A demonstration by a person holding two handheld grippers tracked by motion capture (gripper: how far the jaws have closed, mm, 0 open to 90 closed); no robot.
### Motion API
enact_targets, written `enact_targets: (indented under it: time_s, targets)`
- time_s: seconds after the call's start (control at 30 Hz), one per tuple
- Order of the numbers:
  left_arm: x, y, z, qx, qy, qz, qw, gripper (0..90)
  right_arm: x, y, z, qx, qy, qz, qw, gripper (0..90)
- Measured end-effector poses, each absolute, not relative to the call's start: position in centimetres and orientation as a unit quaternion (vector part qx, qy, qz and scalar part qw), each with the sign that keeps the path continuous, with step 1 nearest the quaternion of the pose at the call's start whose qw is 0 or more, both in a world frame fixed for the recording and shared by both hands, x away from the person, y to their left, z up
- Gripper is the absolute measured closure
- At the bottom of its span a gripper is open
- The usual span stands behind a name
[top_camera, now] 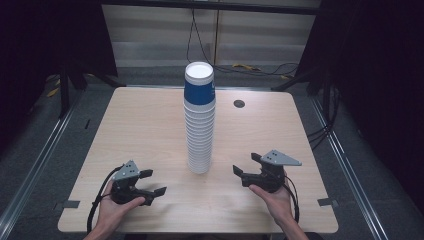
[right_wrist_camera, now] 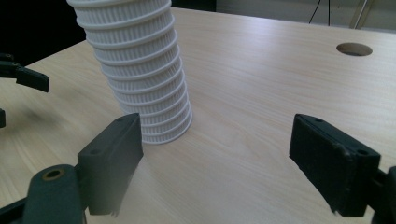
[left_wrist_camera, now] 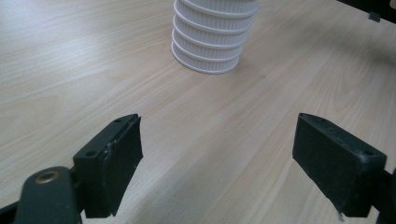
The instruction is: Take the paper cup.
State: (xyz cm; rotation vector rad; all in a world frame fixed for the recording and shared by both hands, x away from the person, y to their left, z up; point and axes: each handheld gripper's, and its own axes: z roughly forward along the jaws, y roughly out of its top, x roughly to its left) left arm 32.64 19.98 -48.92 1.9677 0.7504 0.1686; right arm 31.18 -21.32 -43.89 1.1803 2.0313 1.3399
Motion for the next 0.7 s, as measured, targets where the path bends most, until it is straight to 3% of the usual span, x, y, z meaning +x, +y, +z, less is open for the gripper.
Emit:
enact_targets:
  time_s: [0.7]
  targets:
    - [32.4,20.8,-48.6,0.803,0.304,0.062,0.509,15.7,31.9,-19.5,-39.6,0.384,0.741,0.514,0.199,14.9]
